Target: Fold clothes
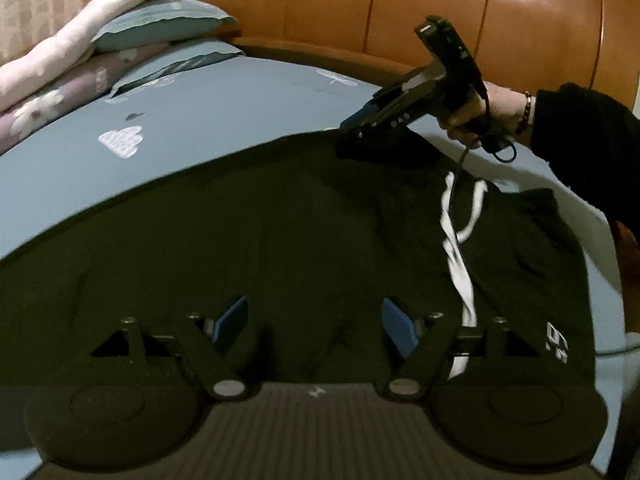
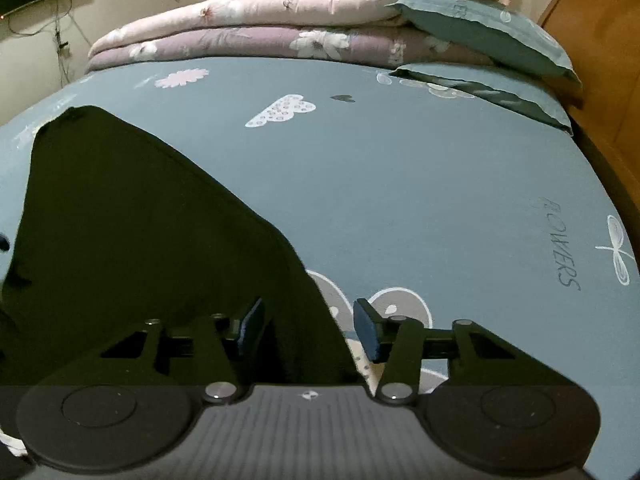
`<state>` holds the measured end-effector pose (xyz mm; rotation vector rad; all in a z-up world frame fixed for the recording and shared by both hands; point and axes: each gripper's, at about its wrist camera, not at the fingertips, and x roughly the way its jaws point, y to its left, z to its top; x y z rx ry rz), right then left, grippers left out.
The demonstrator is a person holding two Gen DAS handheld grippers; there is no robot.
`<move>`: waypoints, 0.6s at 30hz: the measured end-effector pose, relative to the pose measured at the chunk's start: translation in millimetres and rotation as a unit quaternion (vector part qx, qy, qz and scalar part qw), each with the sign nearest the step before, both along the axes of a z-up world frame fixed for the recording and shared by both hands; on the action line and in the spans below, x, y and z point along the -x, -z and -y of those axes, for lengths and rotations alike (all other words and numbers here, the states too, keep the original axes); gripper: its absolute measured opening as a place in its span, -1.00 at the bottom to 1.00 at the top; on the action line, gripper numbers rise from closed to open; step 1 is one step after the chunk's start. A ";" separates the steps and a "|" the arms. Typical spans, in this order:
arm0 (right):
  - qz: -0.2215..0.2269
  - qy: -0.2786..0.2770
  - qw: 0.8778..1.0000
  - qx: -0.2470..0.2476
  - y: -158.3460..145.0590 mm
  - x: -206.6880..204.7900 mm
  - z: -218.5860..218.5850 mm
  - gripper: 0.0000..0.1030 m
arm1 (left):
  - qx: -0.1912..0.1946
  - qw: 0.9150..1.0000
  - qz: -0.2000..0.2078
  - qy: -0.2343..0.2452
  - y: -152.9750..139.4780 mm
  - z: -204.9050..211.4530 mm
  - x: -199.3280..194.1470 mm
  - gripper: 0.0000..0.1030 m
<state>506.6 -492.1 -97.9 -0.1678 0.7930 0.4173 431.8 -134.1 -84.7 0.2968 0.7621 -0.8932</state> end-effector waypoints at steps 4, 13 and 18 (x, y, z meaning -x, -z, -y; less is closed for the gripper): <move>-0.009 -0.014 1.000 0.007 7.3 -10.1 1.5 -0.05 | 0.000 1.000 -0.013 0.014 6.2 17.9 -23.0 0.42; -0.015 -0.040 0.999 -0.020 20.8 -13.6 0.5 -0.60 | -0.030 0.999 0.000 0.028 17.0 44.3 -51.2 0.42; -0.010 -0.049 0.999 -0.015 15.3 -4.5 -6.4 -0.84 | -0.044 0.998 0.022 0.028 13.6 58.6 -70.6 0.42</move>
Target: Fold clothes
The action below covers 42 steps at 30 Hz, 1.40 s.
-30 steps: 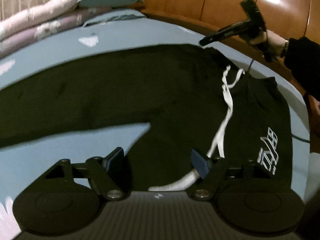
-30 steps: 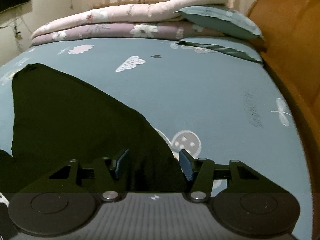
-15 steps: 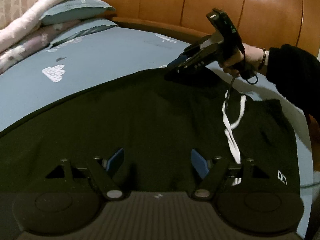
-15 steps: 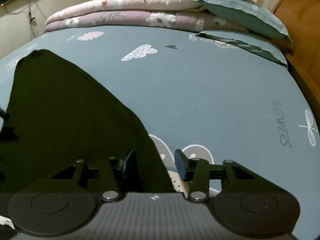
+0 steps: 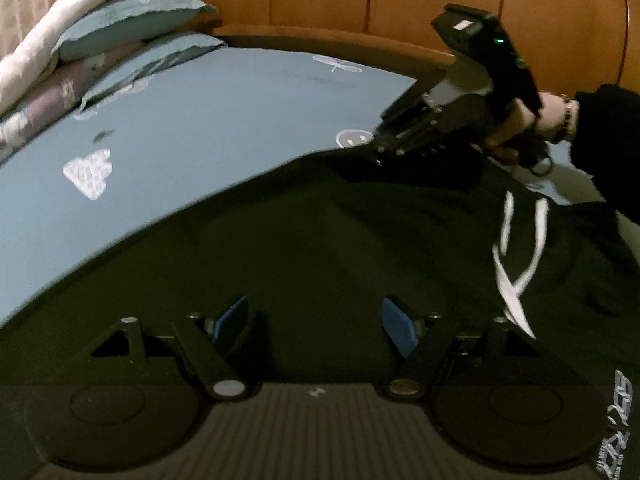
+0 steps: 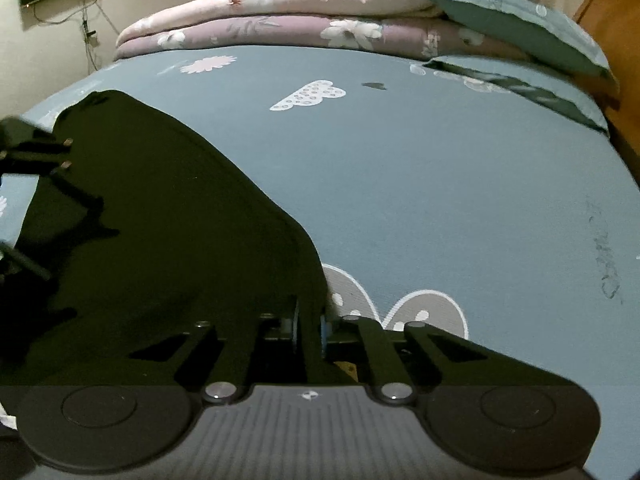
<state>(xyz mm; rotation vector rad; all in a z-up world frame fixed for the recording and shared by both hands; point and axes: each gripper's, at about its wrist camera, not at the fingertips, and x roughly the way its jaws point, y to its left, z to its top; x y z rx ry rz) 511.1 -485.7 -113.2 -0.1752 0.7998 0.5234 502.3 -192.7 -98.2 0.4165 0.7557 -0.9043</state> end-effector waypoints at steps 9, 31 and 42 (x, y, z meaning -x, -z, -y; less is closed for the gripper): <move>0.037 -0.016 0.999 0.006 -32.3 27.0 -10.5 -0.88 | -0.054 0.996 0.069 -0.007 -4.9 20.4 -24.0 0.42; 0.068 -0.115 0.990 0.031 -71.2 105.3 -53.4 -0.89 | -0.191 0.961 0.192 0.056 13.9 20.8 -48.7 0.34; 0.056 -0.122 0.990 0.045 -73.3 108.4 -57.6 -0.89 | -0.243 0.938 0.195 0.151 19.1 8.5 -47.8 -0.01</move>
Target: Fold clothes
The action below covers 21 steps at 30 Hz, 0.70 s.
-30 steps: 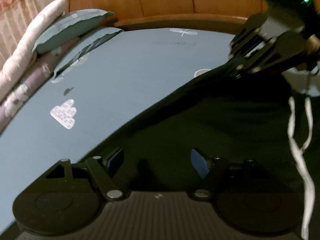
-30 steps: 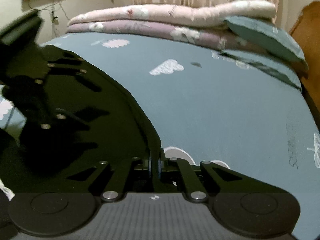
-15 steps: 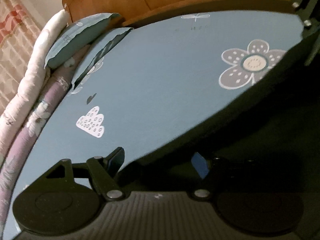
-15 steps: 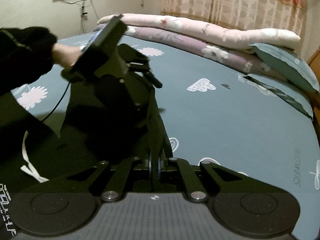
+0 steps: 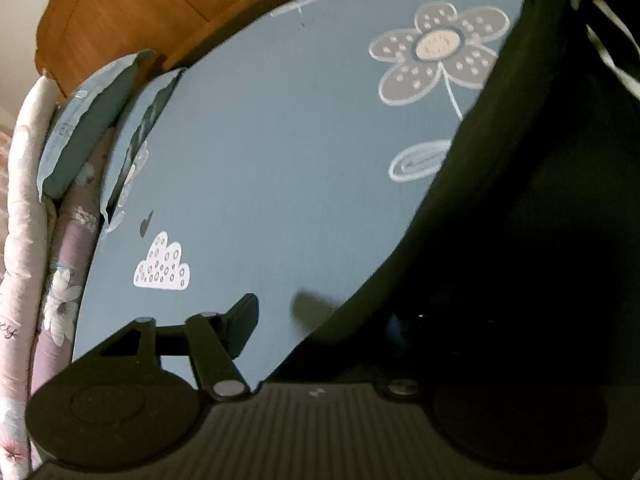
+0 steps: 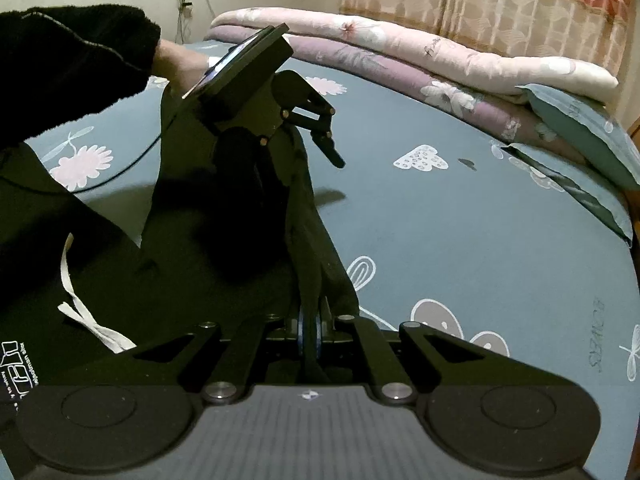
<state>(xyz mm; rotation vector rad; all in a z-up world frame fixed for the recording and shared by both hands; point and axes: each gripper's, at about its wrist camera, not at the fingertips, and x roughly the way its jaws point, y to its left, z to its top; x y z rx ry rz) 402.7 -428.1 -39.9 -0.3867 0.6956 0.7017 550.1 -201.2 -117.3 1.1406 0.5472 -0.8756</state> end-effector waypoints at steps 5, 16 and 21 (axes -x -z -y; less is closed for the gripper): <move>0.000 0.006 1.000 0.004 -0.1 -2.6 -0.4 -0.89 | -0.035 0.999 -0.007 -0.004 3.9 -2.0 8.0 -0.83; 0.017 0.031 0.997 0.063 -4.5 4.8 -10.1 -0.89 | -0.004 1.000 0.005 -0.013 -17.1 -17.4 30.1 -0.87; 0.028 0.042 0.995 0.086 -10.1 14.6 -13.8 -0.89 | 0.011 1.000 0.017 -0.021 -36.9 -24.0 47.1 -0.87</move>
